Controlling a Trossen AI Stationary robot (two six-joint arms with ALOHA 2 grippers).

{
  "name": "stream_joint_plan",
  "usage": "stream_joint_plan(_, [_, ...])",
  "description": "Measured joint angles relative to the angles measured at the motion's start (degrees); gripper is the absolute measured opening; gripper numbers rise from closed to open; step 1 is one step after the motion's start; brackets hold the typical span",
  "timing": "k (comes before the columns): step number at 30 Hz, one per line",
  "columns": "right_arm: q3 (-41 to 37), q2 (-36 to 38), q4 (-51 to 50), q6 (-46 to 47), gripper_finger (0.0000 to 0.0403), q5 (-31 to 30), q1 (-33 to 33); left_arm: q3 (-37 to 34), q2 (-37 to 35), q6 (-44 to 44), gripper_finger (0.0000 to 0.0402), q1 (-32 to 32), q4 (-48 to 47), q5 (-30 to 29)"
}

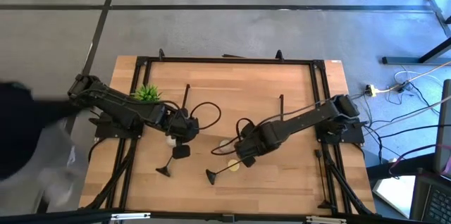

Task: Pick & Place candle stick holders
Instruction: Move the shelf from the bottom to the center of the table

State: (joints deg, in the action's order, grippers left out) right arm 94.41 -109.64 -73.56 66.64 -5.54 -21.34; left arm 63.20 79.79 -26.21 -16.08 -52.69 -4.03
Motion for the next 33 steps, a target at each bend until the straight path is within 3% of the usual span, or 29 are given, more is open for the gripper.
stream_joint_plan(9, [0.0,0.1,-10.6,3.1,0.0002,-6.0,0.1,0.0,0.0,0.7,0.0002,0.1,0.2,-0.2])
stream_joint_plan(21, [0.0,0.2,-9.9,3.5,0.0002,-7.8,0.4,-0.2,0.2,3.4,0.0002,0.8,-1.7,-5.6])
stream_joint_plan(33, [0.0,0.2,-10.3,3.7,0.0002,-8.4,0.5,-0.1,0.0,3.0,0.0002,3.0,-1.2,-2.2])
